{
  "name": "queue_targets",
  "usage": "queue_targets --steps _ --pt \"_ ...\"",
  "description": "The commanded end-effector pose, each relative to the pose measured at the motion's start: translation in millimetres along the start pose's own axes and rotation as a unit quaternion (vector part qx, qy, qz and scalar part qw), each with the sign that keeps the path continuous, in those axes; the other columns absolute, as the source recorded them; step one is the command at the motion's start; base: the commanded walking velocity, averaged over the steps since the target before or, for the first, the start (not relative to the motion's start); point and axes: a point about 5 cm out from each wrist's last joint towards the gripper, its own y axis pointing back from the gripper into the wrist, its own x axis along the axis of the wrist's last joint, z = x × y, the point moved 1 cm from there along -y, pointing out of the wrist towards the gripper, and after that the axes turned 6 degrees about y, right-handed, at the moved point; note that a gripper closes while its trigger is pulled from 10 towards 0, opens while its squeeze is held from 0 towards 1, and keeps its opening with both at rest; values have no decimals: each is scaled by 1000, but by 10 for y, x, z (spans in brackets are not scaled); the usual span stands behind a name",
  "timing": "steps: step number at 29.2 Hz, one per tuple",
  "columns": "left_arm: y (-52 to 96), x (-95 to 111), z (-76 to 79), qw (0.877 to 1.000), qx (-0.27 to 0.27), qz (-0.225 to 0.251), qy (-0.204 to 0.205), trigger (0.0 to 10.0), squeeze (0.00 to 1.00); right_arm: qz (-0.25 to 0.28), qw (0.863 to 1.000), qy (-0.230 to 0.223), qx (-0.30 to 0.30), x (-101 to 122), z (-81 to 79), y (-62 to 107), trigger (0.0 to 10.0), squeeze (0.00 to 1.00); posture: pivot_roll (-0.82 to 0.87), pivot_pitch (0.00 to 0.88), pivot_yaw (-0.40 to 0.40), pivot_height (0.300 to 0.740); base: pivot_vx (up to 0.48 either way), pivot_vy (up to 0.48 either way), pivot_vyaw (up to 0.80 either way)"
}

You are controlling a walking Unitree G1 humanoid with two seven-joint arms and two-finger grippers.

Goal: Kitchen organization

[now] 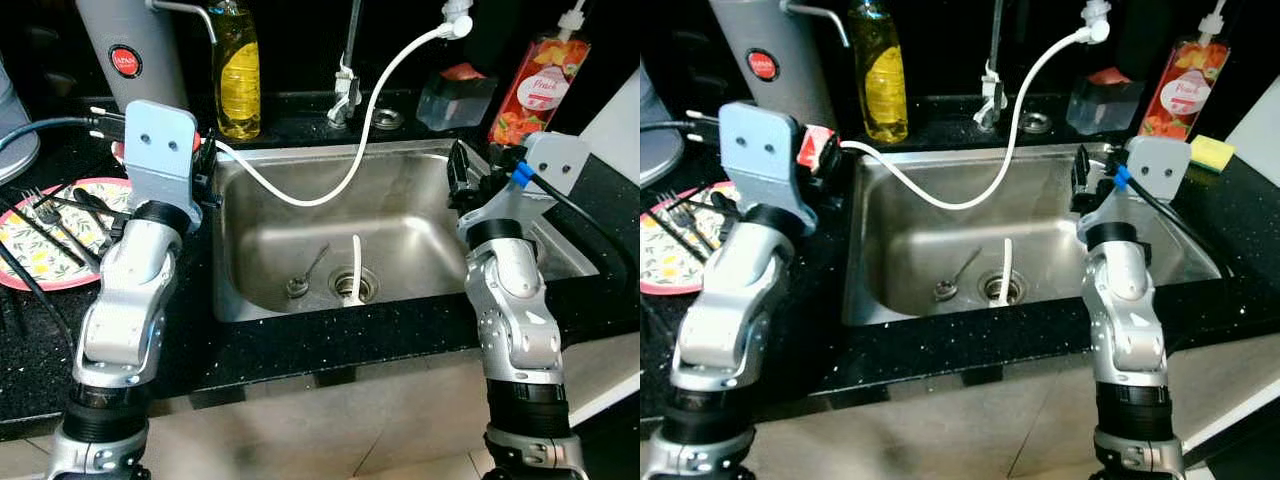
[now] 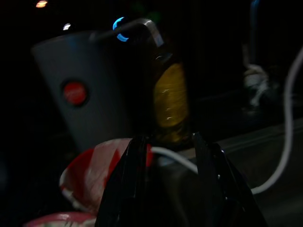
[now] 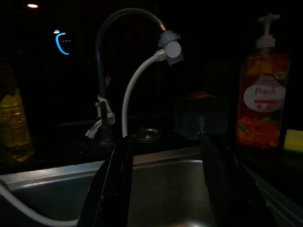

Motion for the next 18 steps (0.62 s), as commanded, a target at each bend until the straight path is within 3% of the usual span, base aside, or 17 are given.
queue_targets --steps 1,3,7,15,18 --pt "-32 -34 -23 1000 15 -18 17 10000 0 -3 1000 2 -9 -23 41 -7 10000 0 113 0 -26 740 0 0 0" --pt "-47 -53 -48 999 24 -27 33 10000 0 -2 1000 2 -9 -15 45 -12 10000 0 113 0 -26 740 0 0 0" --pt "-67 -117 -107 997 51 -54 15 10000 0 -3 1000 2 -9 -19 53 -5 10000 0 109 0 -23 740 0 0 0" --pt "-91 -91 -129 996 70 -54 19 10000 0 -2 1000 2 -9 -16 52 -8 10000 0 106 0 -28 740 0 0 0" --pt "-74 -177 -98 991 65 -103 47 10000 0 -2 1000 2 -9 -17 52 -7 10000 0 106 0 -29 740 0 0 0"
